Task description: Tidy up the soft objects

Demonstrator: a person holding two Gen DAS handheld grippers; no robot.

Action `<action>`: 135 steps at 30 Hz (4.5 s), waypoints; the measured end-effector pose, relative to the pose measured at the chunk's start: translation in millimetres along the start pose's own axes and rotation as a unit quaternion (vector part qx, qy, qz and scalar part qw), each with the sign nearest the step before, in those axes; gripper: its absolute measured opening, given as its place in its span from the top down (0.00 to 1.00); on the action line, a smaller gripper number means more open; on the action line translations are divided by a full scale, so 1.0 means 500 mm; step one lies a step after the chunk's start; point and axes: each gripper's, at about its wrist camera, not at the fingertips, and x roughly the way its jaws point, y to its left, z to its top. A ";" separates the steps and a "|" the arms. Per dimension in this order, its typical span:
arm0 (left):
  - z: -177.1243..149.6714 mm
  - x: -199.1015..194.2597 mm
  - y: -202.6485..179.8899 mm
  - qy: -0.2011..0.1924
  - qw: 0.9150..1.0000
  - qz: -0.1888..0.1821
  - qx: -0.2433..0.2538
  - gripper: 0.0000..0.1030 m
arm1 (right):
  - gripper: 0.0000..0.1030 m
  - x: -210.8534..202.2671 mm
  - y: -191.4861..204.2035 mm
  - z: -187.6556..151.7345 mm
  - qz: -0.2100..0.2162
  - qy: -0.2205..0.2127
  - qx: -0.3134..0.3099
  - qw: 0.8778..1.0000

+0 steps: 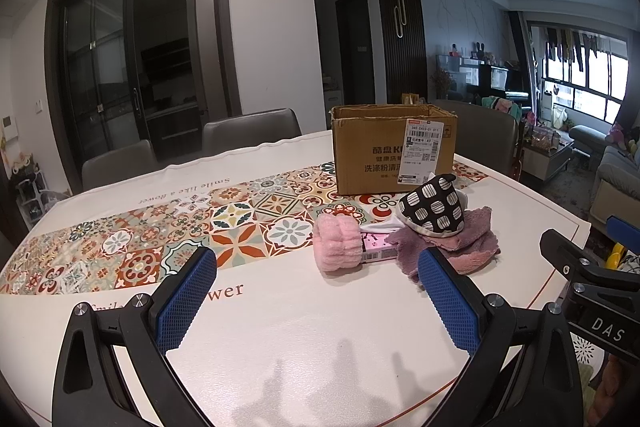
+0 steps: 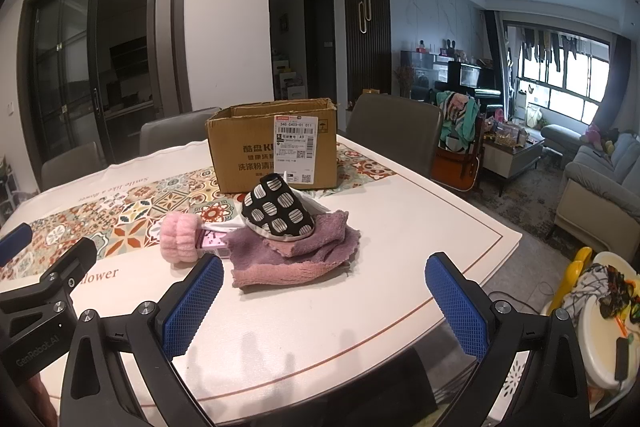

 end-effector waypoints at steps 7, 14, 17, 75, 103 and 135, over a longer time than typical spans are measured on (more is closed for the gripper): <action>-0.008 0.018 0.002 0.012 1.000 -0.009 -0.001 0.00 | 0.00 0.009 0.001 0.000 0.003 0.013 0.003 1.000; -0.021 0.051 0.005 0.029 0.999 -0.017 -0.007 0.00 | 0.00 0.046 0.008 -0.010 0.012 0.040 0.004 0.999; -0.026 0.067 0.004 0.032 0.999 -0.015 -0.011 0.00 | 0.01 0.064 0.009 -0.012 0.015 0.047 0.006 0.999; -0.022 0.409 -0.050 0.155 0.987 -0.041 0.006 0.61 | 0.83 0.383 0.044 -0.004 0.021 0.142 -0.058 0.988; 0.047 0.226 -0.049 0.070 0.995 -0.062 0.018 0.65 | 0.89 0.228 0.036 0.047 0.091 0.090 -0.036 0.991; 0.235 0.166 -0.061 0.000 0.994 -0.103 0.025 0.65 | 0.89 0.139 0.012 0.229 0.136 -0.021 -0.018 0.990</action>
